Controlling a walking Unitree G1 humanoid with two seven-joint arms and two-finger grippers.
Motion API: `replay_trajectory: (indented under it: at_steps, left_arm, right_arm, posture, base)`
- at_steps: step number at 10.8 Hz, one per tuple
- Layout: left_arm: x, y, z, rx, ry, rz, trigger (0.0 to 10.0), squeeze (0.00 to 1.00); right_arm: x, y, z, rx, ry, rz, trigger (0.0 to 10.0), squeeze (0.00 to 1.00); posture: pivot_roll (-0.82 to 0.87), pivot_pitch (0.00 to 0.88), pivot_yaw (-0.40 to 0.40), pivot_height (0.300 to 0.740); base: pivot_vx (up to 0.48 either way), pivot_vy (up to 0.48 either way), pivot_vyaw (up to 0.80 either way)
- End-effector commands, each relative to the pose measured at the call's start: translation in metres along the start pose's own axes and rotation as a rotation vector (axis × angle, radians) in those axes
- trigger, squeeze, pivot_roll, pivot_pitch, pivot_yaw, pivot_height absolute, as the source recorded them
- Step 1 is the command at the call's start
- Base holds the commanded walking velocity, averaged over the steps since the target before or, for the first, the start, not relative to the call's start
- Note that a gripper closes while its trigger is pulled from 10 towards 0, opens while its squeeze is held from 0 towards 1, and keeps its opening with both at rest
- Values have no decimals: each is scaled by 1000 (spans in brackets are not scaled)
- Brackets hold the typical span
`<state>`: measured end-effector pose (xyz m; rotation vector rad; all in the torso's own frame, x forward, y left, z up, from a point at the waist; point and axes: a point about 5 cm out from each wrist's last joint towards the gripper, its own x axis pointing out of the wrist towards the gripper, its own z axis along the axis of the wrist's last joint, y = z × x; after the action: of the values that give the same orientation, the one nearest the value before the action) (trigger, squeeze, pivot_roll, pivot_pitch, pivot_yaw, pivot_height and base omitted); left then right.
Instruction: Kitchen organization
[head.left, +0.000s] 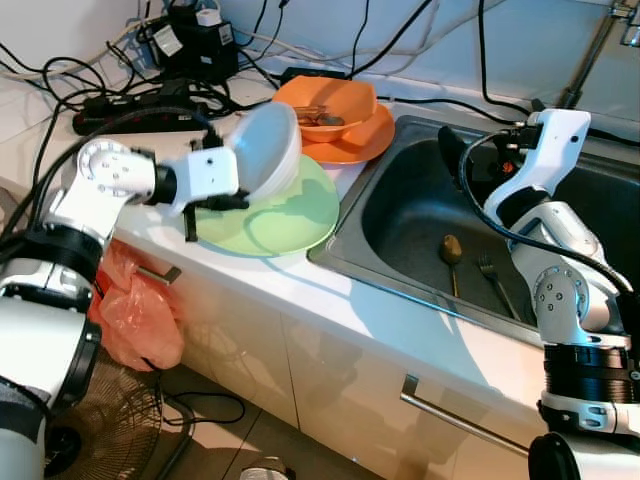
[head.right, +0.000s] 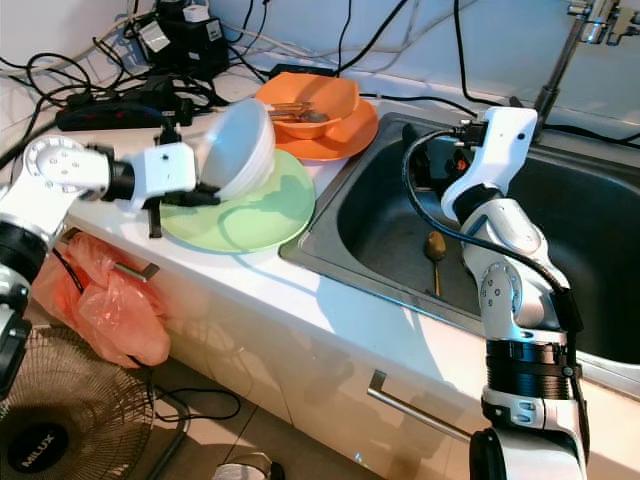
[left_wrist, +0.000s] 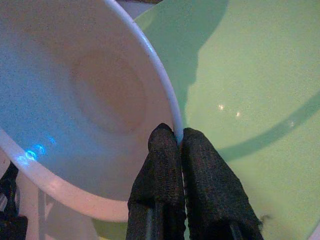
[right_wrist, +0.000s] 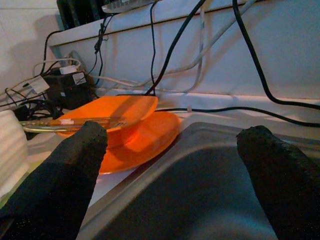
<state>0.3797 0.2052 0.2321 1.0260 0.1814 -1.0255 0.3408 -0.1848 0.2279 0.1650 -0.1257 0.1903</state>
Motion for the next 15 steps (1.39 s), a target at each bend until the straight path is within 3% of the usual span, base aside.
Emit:
replay_trajectory:
  at_steps: [1,6,9,12,15]
  left_arm:
    - [0,3,3,19,5,0,0,0]
    - [-2,10,12,87,-36,57,0,0]
    - [-4,16,42,202,-210,164,0,0]
    - [-3,10,64,310,-299,188,0,0]
    - [6,1,59,372,-236,207,0,0]
  right_arm:
    - [-1,1,4,-7,-11,-4,10000,0]
    - [0,2,4,-3,-17,-5,10000,0]
    - [0,4,3,0,-17,-3,10000,0]
    - [5,6,4,6,-20,9,10000,0]
    - [7,7,17,109,-45,24,10000,0]
  posture:
    - [286,40,49,740]
    - [293,37,50,740]
    - [301,39,45,740]
    - [315,36,37,740]
    - [312,36,36,740]
  base:
    - [0,0,0]
    - [0,0,0]
    - [0,0,0]
    - [0,0,0]
    - [0,0,0]
